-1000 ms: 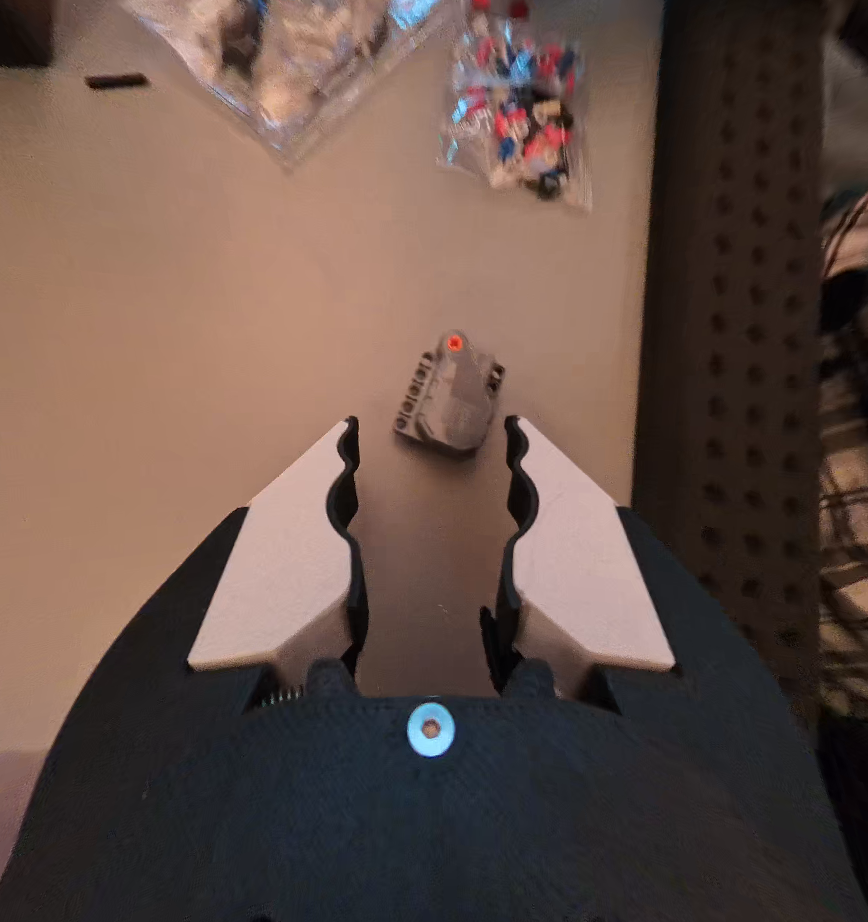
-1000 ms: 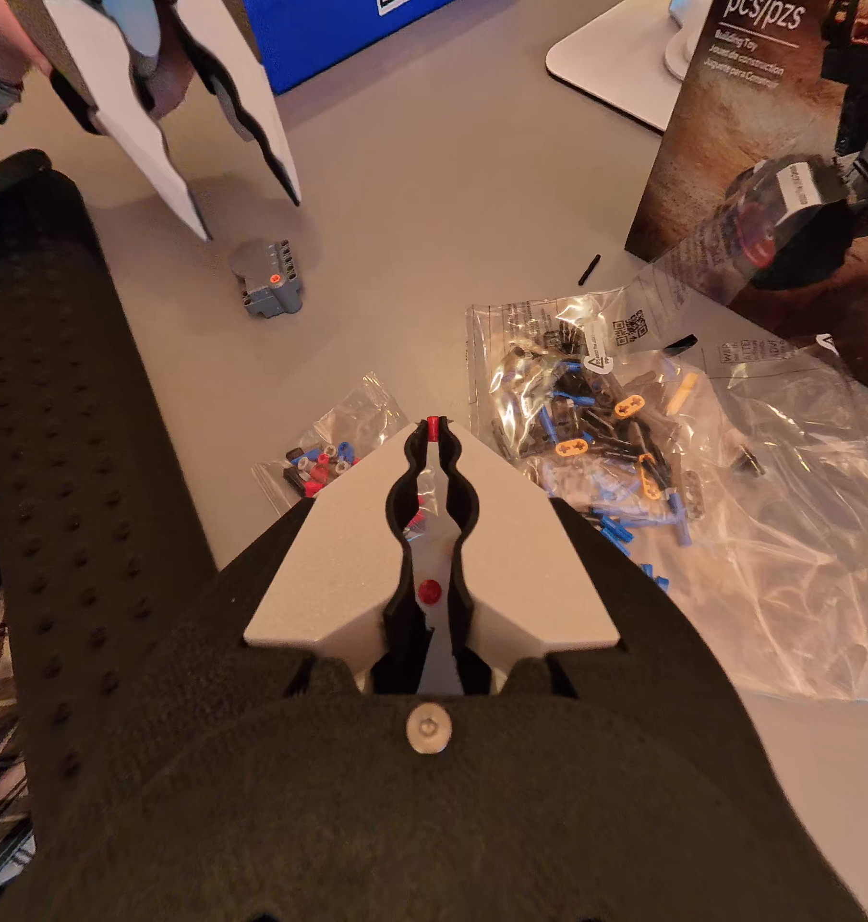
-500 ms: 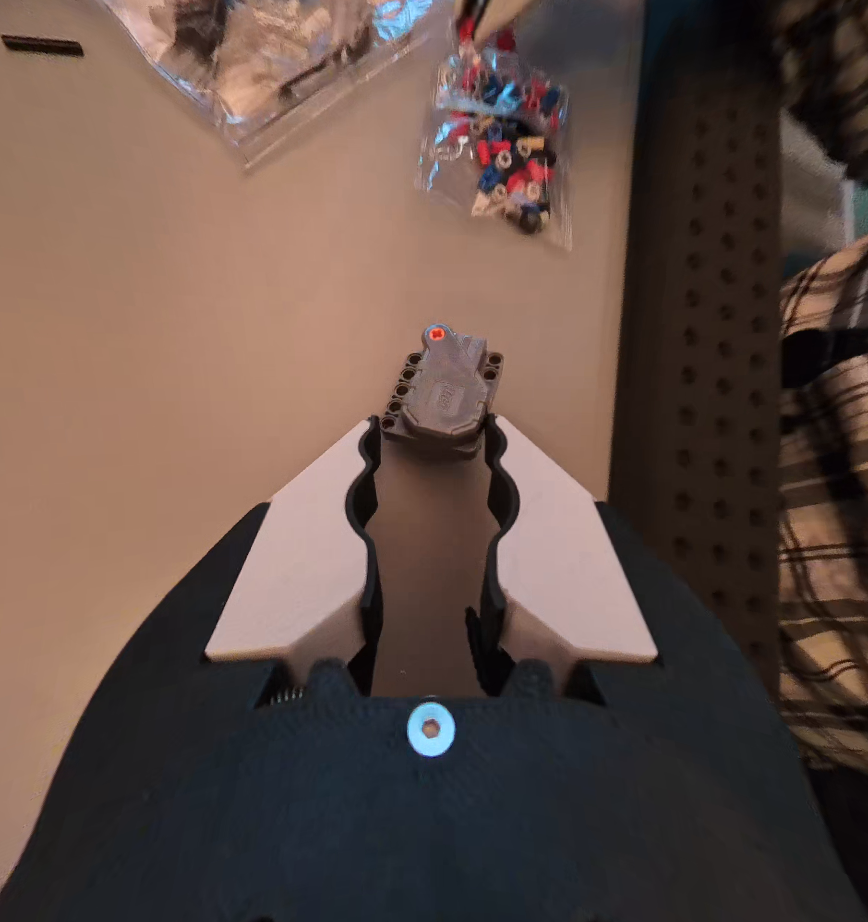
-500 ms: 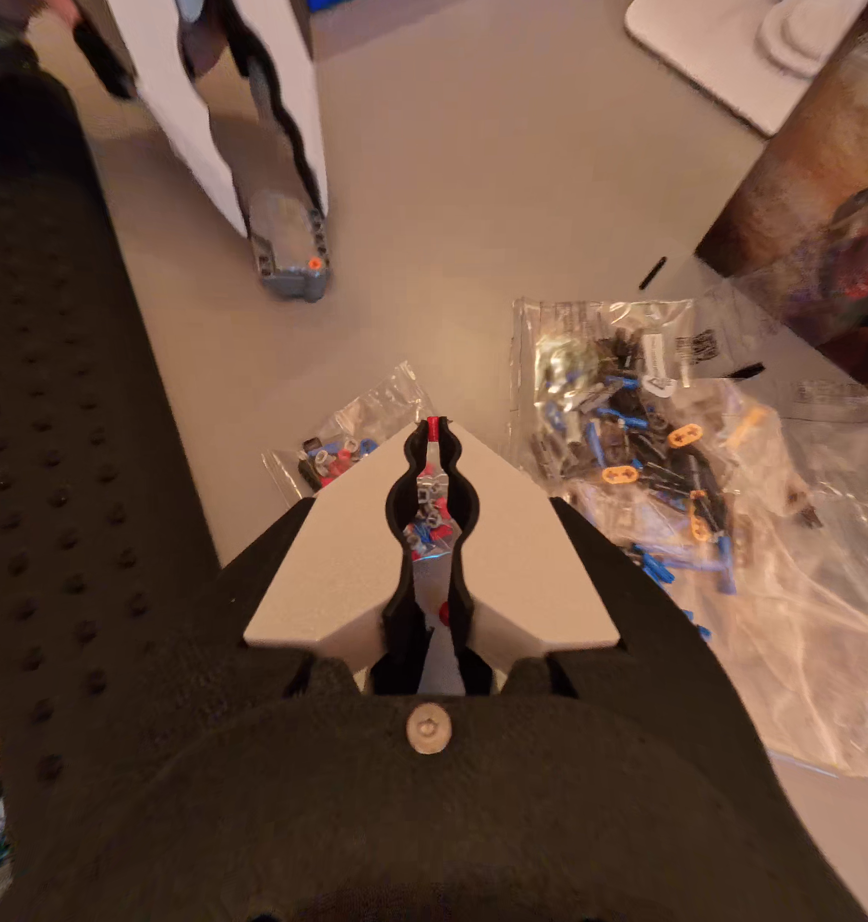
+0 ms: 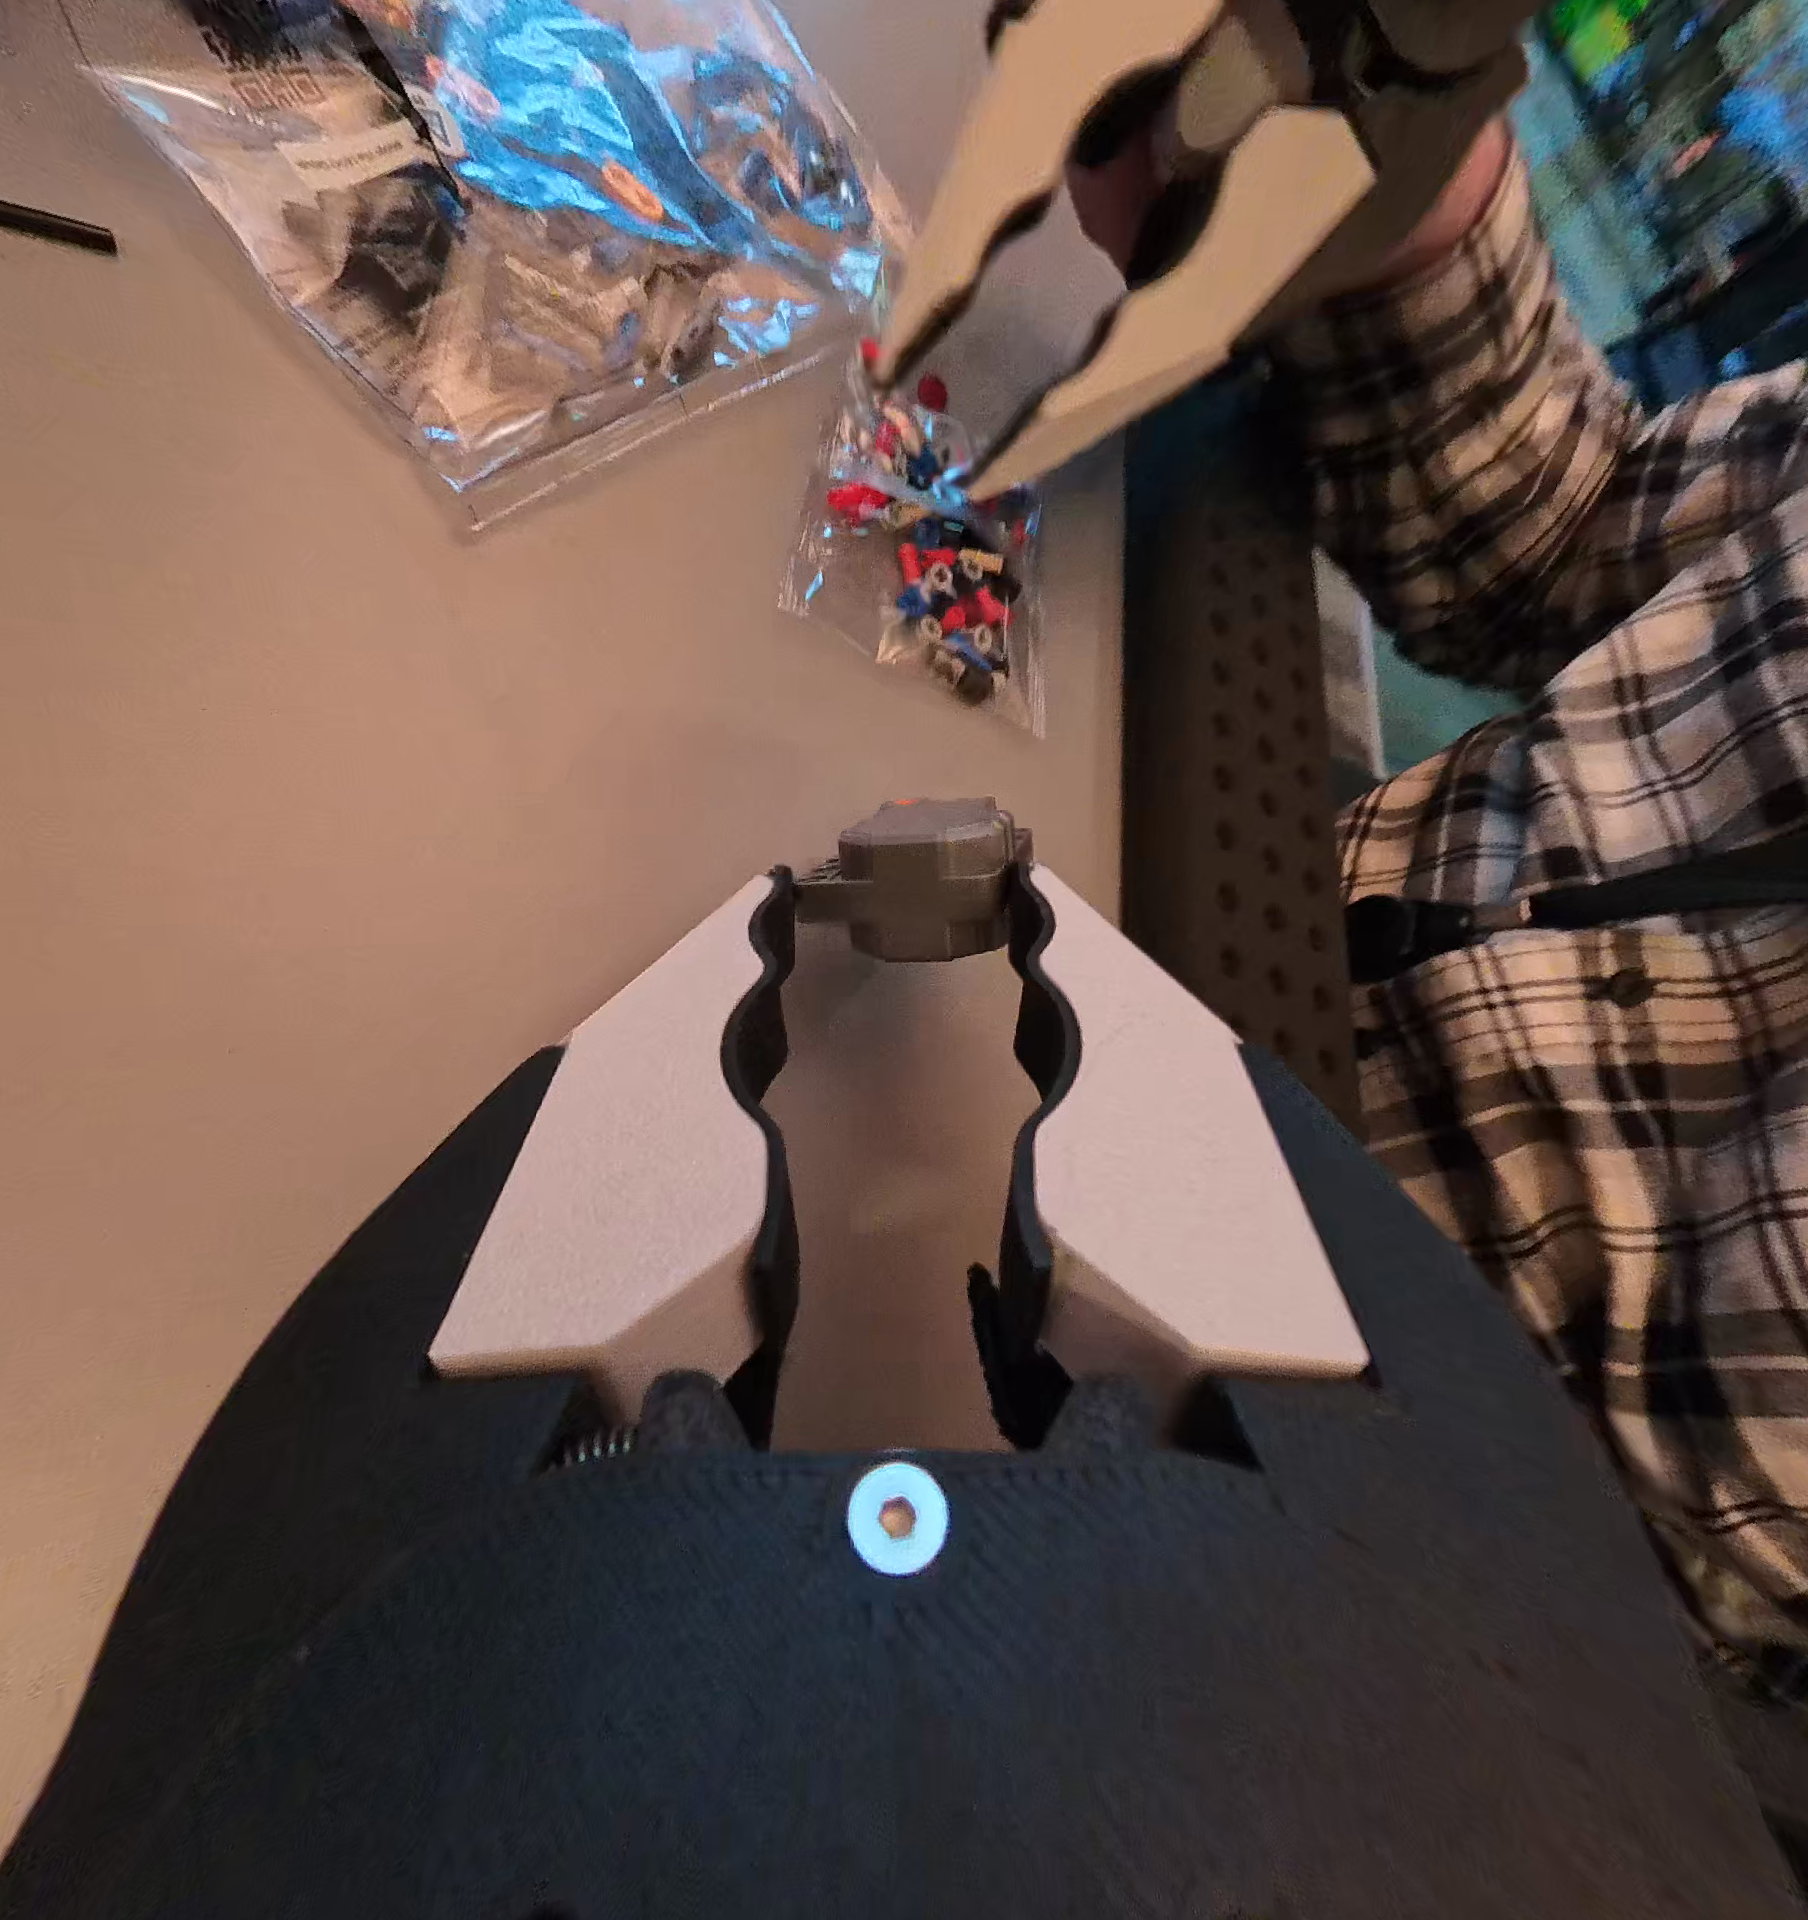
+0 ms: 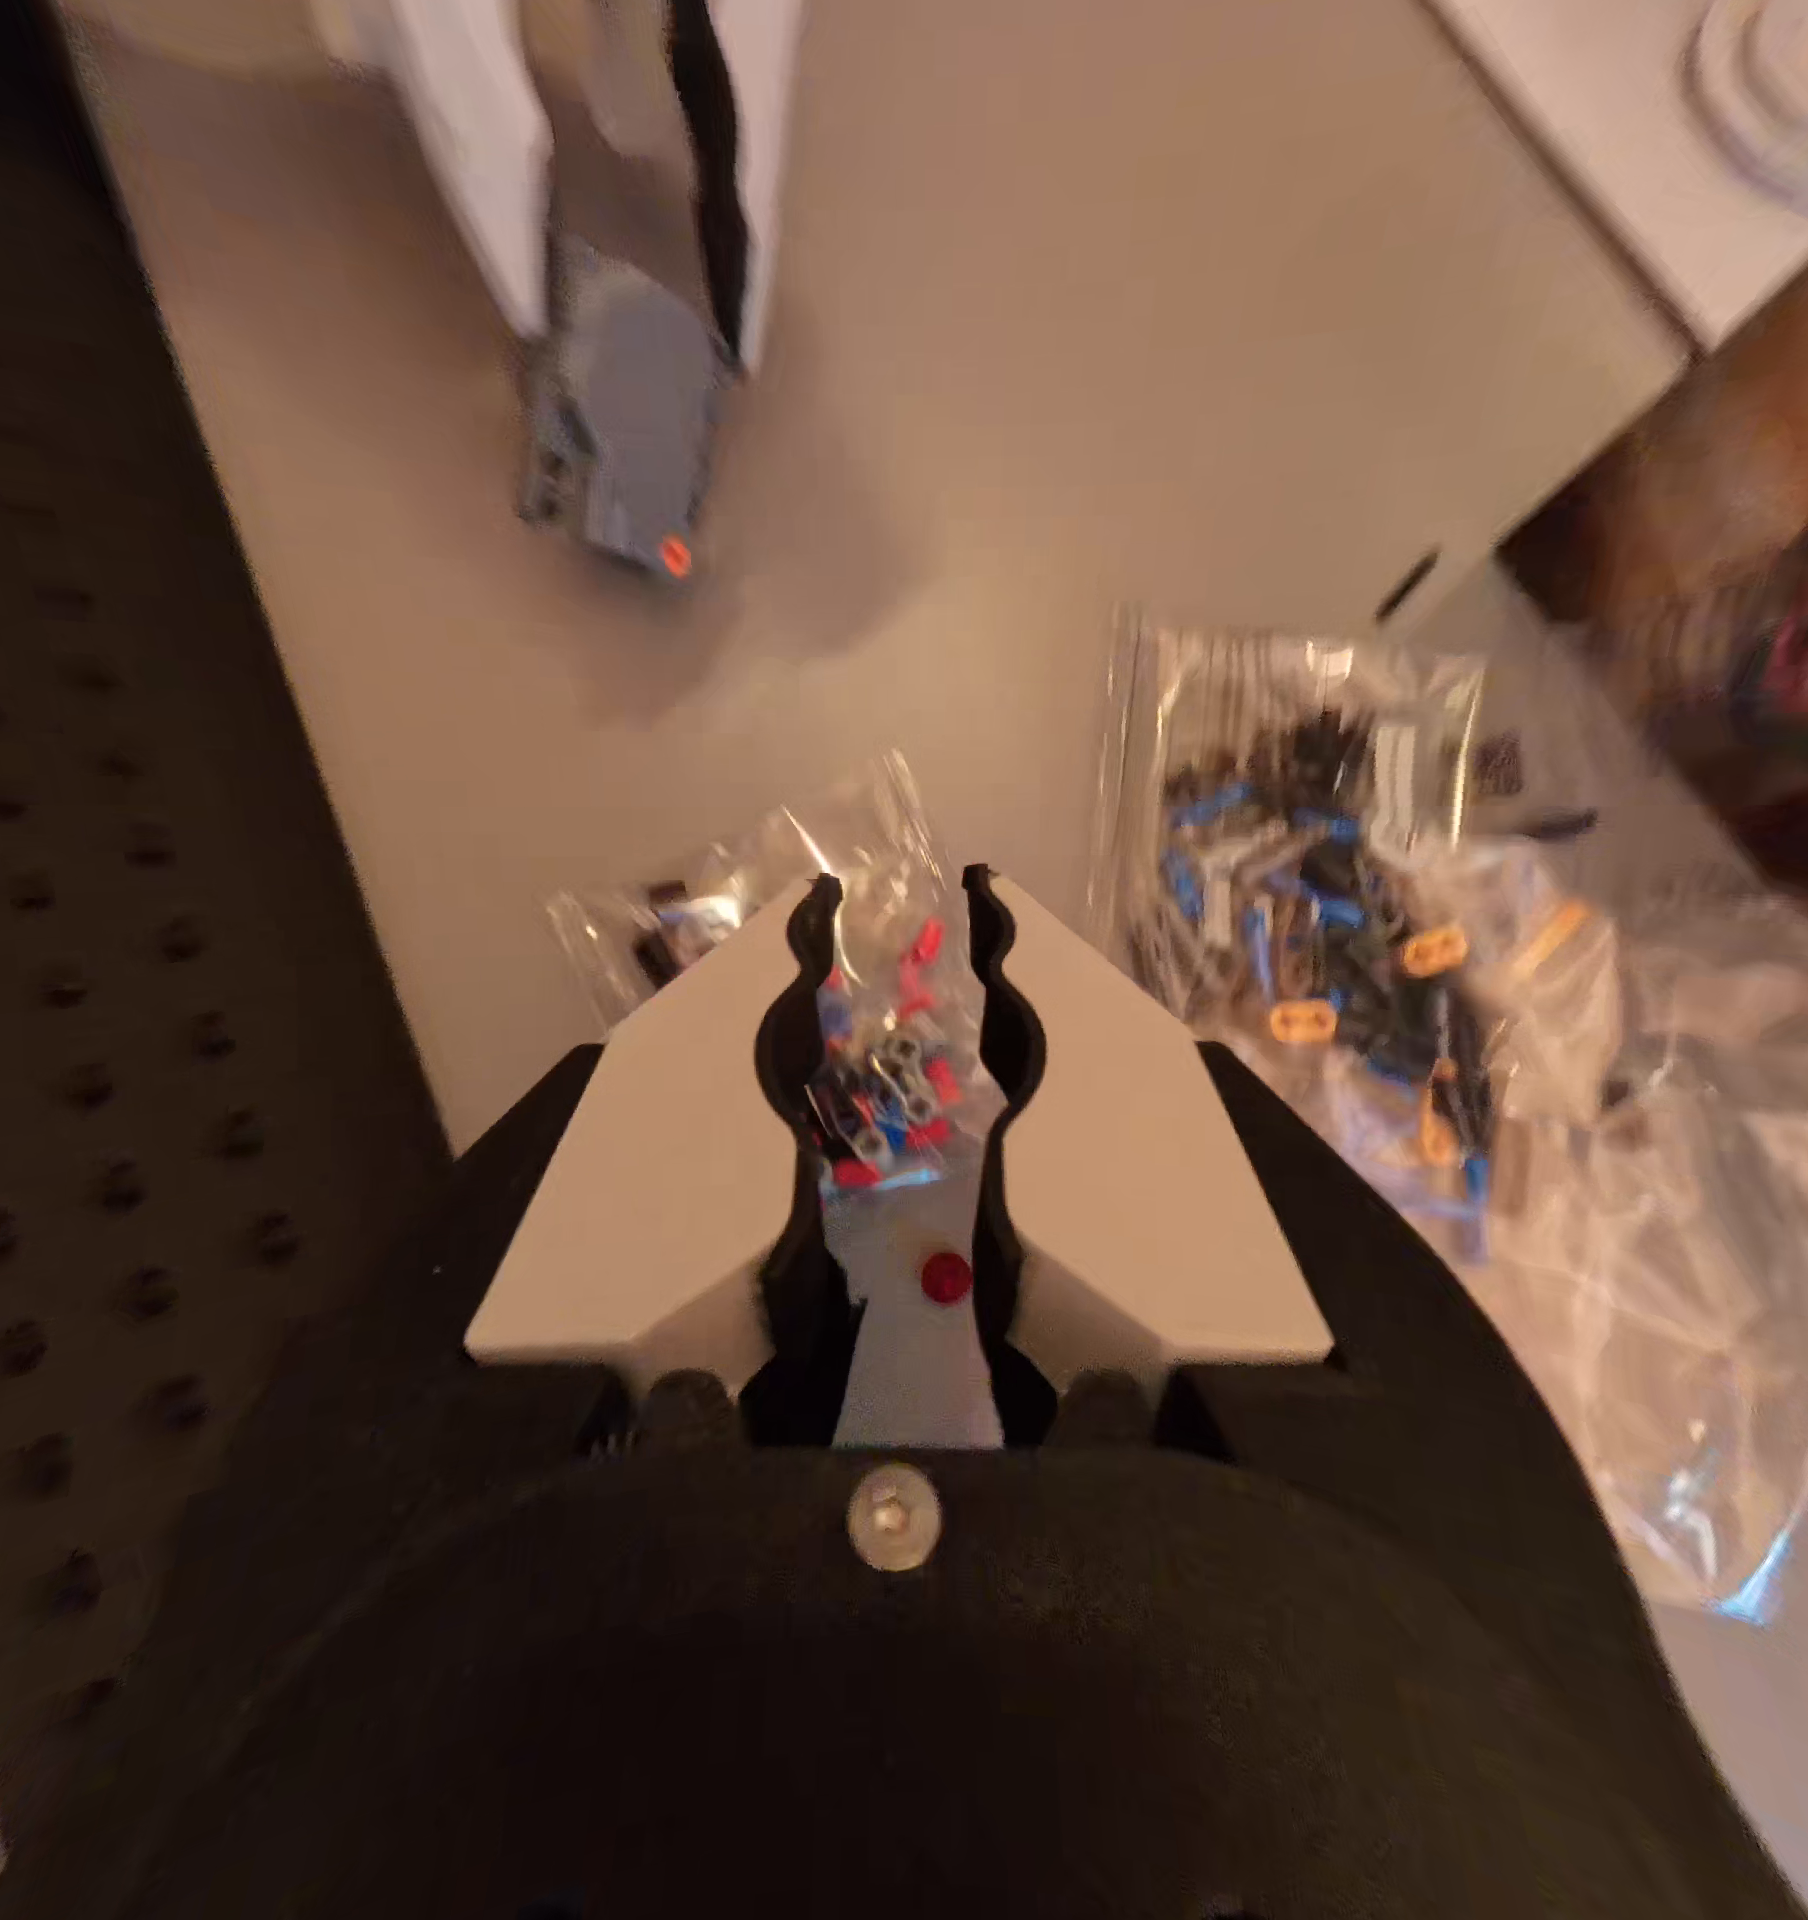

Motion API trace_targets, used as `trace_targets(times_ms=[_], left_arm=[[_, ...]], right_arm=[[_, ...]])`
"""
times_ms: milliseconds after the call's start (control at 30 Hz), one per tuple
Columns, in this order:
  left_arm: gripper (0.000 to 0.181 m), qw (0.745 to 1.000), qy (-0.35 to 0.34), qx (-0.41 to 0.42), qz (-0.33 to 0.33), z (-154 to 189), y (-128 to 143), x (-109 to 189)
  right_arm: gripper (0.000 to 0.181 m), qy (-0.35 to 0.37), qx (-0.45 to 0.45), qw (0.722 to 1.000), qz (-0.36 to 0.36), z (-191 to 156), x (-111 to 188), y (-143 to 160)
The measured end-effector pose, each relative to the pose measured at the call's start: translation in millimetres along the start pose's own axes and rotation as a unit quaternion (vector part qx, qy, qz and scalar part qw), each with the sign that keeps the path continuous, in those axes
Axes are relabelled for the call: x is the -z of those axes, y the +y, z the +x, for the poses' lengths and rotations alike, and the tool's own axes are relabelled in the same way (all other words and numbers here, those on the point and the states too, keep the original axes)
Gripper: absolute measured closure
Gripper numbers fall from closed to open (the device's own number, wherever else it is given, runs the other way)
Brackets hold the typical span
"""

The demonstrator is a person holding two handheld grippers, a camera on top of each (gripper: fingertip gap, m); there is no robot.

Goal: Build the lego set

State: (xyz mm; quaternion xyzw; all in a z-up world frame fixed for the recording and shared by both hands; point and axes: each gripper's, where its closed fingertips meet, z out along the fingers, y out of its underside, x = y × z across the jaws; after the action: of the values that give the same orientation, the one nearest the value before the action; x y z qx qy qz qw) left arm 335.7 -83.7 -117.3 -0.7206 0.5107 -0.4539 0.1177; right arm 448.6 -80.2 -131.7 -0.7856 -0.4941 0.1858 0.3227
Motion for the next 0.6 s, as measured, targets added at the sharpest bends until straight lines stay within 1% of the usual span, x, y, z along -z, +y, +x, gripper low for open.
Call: trace_targets(times_ms=[100, 167, 200, 233, 267, 333, 367, 400, 433, 467, 500, 533, 567, 600], left_arm=[[0.143, 0.998, 0.024, 0.044, 0.025, -1, -7, 0], [0.143, 0.996, 0.035, 0.073, 0.040, -3, -11, -1], [0.143, 0.995, 0.035, 0.086, 0.047, -4, -13, -2], [0.143, 0.993, 0.039, 0.096, 0.051, -3, -13, -4], [0.143, 0.992, 0.048, 0.107, 0.054, 0, -14, -6], [0.143, 0.986, 0.070, 0.131, 0.073, 7, -19, -9], [0.143, 0.982, 0.086, 0.145, 0.087, 11, -23, -9], [0.143, 0.979, 0.087, 0.156, 0.099, 10, -25, -8], [0.143, 0.977, 0.089, 0.154, 0.114, 10, -28, -5], [0.143, 0.976, 0.098, 0.148, 0.130, 12, -31, 0], [0.142, 0.973, 0.098, 0.138, 0.154, 12, -35, 7], [0.136, 0.977, 0.080, 0.107, 0.164, 13, -37, 12], [0.132, 0.983, 0.042, 0.063, 0.167, 11, -37, 18], [0.134, 0.984, -0.001, 0.014, 0.177, 11, -40, 25]], right_arm=[[0.148, -0.022, 0.049, 0.997, 0.047, -25, 5, -31], [0.142, -0.043, 0.067, 0.995, 0.059, -48, -4, -46], [0.136, -0.037, 0.073, 0.995, 0.057, -55, -11, -51], [0.127, -0.011, 0.073, 0.996, 0.051, -54, -20, -54], [0.125, 0.016, 0.072, 0.996, 0.042, -51, -28, -57], [0.130, 0.056, 0.084, 0.994, 0.031, -45, -40, -60], [0.140, 0.065, 0.098, 0.993, 0.021, -45, -46, -60], [0.150, 0.074, 0.113, 0.991, 0.011, -44, -50, -59], [0.151, 0.083, 0.118, 0.989, 0.009, -41, -50, -60], [0.153, 0.074, 0.104, 0.992, 0.020, -41, -48, -64], [0.154, 0.041, 0.075, 0.996, 0.036, -43, -44, -69], [0.155, -0.001, 0.036, 0.998, 0.053, -46, -39, -74], [0.155, -0.044, -0.007, 0.996, 0.073, -46, -34, -79], [0.155, -0.090, -0.049, 0.991, 0.087, -46, -28, -83]])
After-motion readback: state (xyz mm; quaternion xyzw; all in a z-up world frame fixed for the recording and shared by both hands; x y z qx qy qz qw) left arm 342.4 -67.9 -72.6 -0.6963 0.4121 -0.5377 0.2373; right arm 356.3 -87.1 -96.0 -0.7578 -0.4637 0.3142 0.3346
